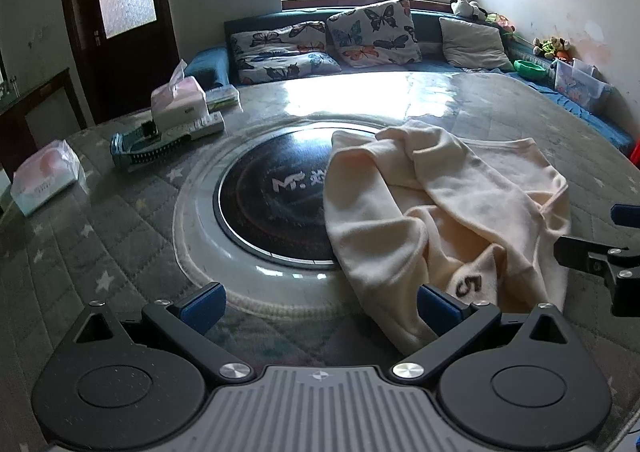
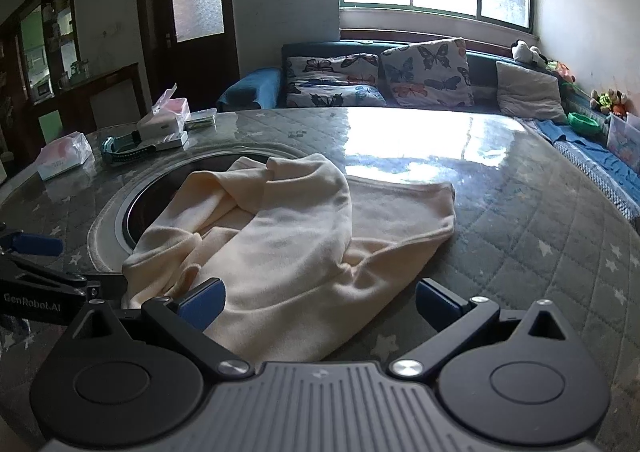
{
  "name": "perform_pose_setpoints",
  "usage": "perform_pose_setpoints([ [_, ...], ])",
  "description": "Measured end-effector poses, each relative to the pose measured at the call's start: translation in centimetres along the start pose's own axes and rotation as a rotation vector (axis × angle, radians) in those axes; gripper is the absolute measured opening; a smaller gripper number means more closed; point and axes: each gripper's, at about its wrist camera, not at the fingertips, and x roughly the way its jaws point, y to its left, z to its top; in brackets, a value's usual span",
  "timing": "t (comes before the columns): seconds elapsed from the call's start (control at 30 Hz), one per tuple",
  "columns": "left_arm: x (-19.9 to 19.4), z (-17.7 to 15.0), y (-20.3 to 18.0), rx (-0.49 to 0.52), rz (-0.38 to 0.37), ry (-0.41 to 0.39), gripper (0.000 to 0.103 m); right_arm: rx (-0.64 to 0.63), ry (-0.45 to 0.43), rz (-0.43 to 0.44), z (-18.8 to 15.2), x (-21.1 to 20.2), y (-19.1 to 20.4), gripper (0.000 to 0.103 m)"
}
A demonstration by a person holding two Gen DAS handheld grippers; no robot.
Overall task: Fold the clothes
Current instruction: 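Move both grippers toward the crumpled cream shirt on the table, then grasp the shirt edge with the right gripper and lift it up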
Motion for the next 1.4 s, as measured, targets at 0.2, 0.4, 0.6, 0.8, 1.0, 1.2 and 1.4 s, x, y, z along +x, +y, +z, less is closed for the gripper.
perform_pose_setpoints([
  [0.2,0.8,1.4,-0.3,0.044,0.018,-0.012,0.103,-0.009,0.004,0.016,1.2,1.0,-0.3,0.097],
  [0.4,2.4,2.7,-0.2,0.049,0.02,-0.002,0.103,-0.01,0.031,0.055,2.6,2.6,-0.6,0.088],
  [0.6,3.9,4.2,-0.1,0.056,0.011,-0.001,0.103,-0.002,0.057,0.086,4.7,4.9,-1.0,0.075],
  [0.8,5.1,5.0,-0.2,0.063,0.013,0.005,0.103,-0.028,0.069,0.115,7.3,7.6,-0.6,0.068],
  [1.0,5.9,4.8,-0.2,0.075,0.006,0.024,0.103,-0.053,0.095,0.134,9.4,11.4,0.5,0.059],
  [1.2,6.6,4.7,0.5,0.058,-0.007,0.038,0.103,-0.081,0.109,0.134,10.7,15.3,1.8,0.052],
  [1.4,6.9,4.6,0.7,0.06,-0.019,0.048,0.103,-0.132,0.123,0.106,11.2,17.9,3.2,0.043],
])
